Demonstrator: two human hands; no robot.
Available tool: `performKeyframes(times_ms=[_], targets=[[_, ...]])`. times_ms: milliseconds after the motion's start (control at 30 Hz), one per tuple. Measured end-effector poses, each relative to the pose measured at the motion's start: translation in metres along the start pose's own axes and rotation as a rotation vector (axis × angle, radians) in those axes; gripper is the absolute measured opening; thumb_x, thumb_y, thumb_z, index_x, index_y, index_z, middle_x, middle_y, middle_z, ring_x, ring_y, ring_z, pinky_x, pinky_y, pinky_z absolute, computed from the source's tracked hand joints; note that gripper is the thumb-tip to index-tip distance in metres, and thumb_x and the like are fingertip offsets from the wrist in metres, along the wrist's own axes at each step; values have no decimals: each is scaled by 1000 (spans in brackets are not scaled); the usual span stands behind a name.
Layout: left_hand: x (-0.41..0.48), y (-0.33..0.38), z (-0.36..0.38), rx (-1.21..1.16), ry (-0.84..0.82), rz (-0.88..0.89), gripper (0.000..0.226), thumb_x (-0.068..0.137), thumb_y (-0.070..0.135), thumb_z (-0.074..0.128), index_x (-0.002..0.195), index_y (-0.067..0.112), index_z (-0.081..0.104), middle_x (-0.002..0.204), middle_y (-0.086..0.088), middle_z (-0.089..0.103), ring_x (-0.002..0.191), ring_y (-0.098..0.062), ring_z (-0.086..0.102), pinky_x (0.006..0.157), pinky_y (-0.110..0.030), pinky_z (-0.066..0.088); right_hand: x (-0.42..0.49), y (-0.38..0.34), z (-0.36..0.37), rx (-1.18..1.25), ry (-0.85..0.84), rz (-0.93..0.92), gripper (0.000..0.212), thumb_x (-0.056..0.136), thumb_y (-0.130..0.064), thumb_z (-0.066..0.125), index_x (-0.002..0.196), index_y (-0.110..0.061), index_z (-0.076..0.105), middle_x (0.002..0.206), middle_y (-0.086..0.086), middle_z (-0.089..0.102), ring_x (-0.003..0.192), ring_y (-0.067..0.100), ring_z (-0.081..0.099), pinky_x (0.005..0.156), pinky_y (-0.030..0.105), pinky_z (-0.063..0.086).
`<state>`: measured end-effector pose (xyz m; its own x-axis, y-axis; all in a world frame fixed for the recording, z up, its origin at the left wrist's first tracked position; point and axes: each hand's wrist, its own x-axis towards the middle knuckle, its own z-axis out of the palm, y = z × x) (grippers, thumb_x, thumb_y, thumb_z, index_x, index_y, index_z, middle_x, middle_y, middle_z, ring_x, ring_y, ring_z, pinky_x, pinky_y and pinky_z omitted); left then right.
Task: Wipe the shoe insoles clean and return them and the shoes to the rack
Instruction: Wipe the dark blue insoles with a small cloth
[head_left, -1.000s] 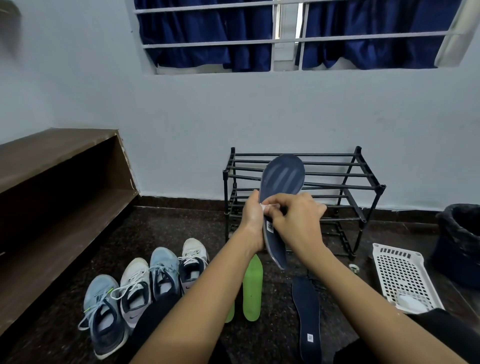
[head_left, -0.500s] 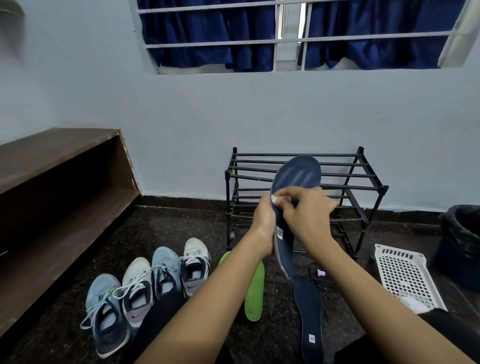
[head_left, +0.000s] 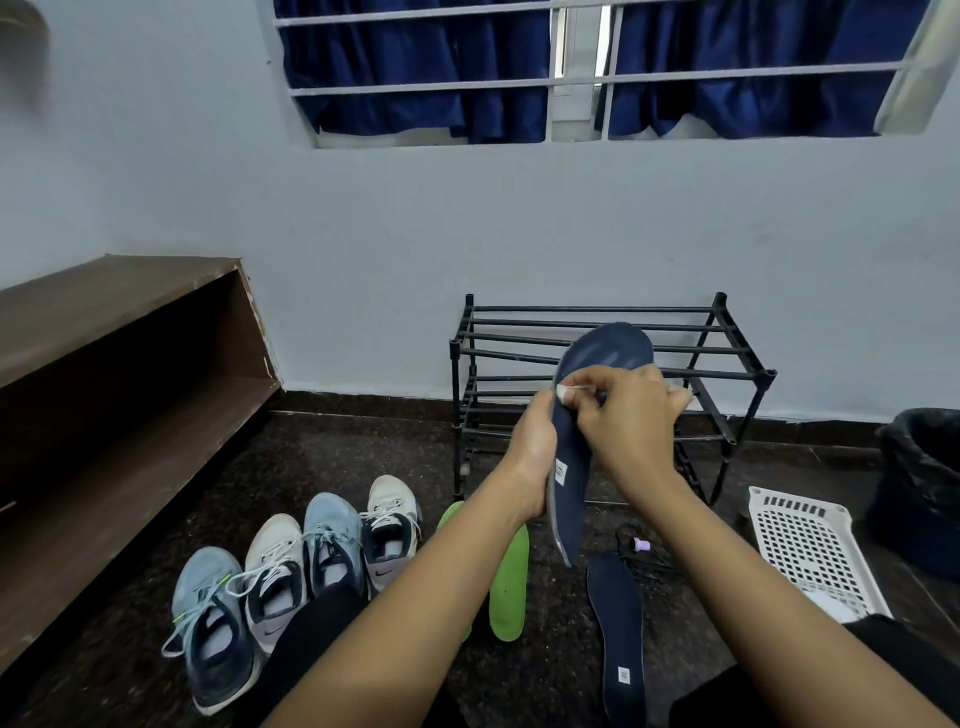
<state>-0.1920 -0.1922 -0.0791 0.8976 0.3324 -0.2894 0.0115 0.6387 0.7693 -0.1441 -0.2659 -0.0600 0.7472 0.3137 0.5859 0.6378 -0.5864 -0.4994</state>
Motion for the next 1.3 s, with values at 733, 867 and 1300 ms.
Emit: performKeyframes(times_ms=[733, 867, 1300], targets=[[1, 6, -9, -30, 55, -24, 51, 101, 41, 33, 94, 8, 71, 82, -12, 72, 80, -25, 65, 73, -32, 51, -9, -8, 6, 50, -83, -47, 6, 82, -40, 67, 86, -39, 70, 79, -11, 63, 97, 15, 46, 73, 32, 14], [1, -8, -1, 1, -2, -8, 59, 103, 32, 36, 62, 18, 75, 64, -2, 67, 56, -14, 63, 53, -21, 49, 6, 2, 0, -6, -45, 49, 9, 85, -39, 64, 90, -36, 71, 76, -8, 55, 105, 23, 46, 79, 36, 20], [1, 15, -17, 77, 139, -4, 50, 101, 40, 32, 89, 8, 69, 70, -8, 68, 68, -22, 64, 64, -29, 51, -21, -16, 13, 149, -127, -66, 8, 81, -29, 68, 83, -36, 70, 78, -9, 69, 94, 18, 55, 72, 32, 18]])
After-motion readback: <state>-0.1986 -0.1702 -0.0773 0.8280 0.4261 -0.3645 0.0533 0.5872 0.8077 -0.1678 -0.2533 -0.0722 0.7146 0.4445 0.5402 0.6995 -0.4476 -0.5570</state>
